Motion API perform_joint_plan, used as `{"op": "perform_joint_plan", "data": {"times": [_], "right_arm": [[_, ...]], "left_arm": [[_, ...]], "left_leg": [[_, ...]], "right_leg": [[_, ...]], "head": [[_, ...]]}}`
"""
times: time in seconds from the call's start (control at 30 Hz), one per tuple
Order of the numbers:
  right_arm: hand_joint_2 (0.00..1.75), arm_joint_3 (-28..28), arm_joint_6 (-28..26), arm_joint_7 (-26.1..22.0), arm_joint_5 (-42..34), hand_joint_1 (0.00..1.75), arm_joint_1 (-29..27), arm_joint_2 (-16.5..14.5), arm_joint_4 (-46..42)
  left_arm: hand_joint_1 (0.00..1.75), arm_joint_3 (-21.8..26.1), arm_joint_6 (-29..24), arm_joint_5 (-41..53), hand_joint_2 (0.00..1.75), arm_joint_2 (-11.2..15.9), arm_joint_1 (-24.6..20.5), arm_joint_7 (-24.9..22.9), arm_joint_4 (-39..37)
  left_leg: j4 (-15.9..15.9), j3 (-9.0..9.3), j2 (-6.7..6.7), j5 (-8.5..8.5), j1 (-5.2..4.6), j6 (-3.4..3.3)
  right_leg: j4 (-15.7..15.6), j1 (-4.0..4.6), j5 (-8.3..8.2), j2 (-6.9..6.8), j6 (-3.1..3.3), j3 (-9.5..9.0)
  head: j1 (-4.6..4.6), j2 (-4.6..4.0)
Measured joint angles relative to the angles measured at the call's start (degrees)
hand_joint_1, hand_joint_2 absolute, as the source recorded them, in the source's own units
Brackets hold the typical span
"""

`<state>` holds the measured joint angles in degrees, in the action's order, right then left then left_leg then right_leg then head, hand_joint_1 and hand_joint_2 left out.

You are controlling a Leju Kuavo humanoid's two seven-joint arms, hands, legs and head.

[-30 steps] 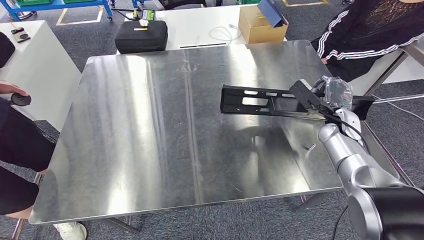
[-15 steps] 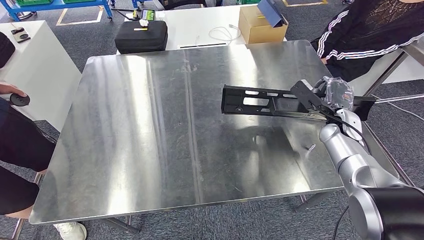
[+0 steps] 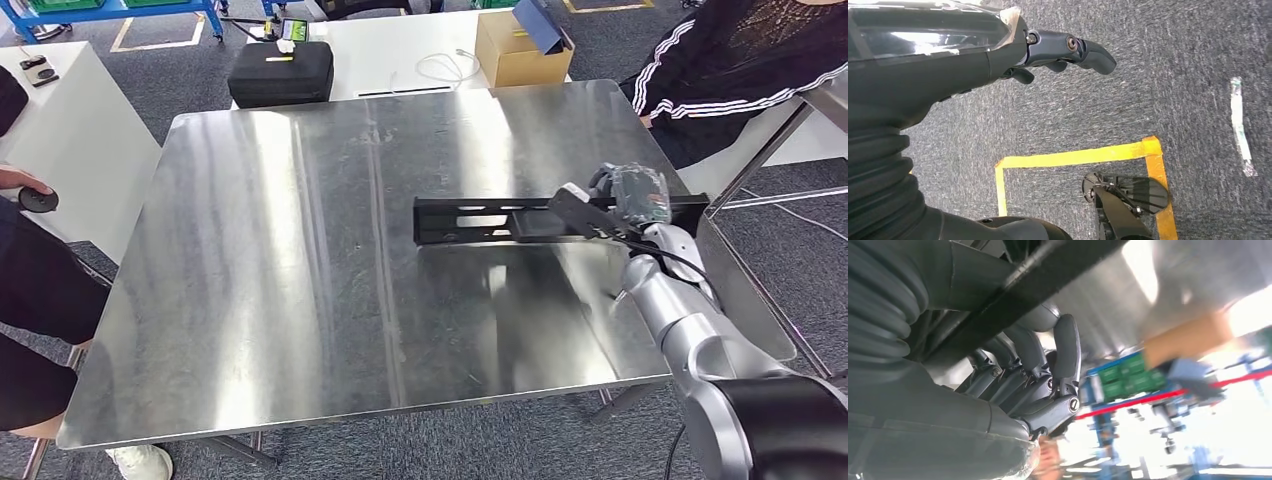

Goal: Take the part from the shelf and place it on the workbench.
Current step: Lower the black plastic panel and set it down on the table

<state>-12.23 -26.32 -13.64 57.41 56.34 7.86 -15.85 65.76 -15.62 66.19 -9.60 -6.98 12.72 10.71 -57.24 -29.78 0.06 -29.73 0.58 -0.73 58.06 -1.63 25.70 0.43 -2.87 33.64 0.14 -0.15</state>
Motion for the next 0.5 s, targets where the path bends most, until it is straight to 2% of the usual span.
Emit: {"op": "perform_joint_plan", "data": {"times": [0.5], "right_arm": [[1.75,-3.4,3.3,-0.7,2.5,1.75,1.4,-10.3,-0.2]], "left_arm": [[0.00,-0.4,0.1,-0.2,1.75,0.0,-0.4,0.1,0.0]], "left_leg": [[0.0,0.04,-0.04,0.01,0.01,0.01]], "right_leg": [[0.0,0.03,0.00,-0.01,0.00,-0.05]], "head": [[-0.01,0.00]]}}
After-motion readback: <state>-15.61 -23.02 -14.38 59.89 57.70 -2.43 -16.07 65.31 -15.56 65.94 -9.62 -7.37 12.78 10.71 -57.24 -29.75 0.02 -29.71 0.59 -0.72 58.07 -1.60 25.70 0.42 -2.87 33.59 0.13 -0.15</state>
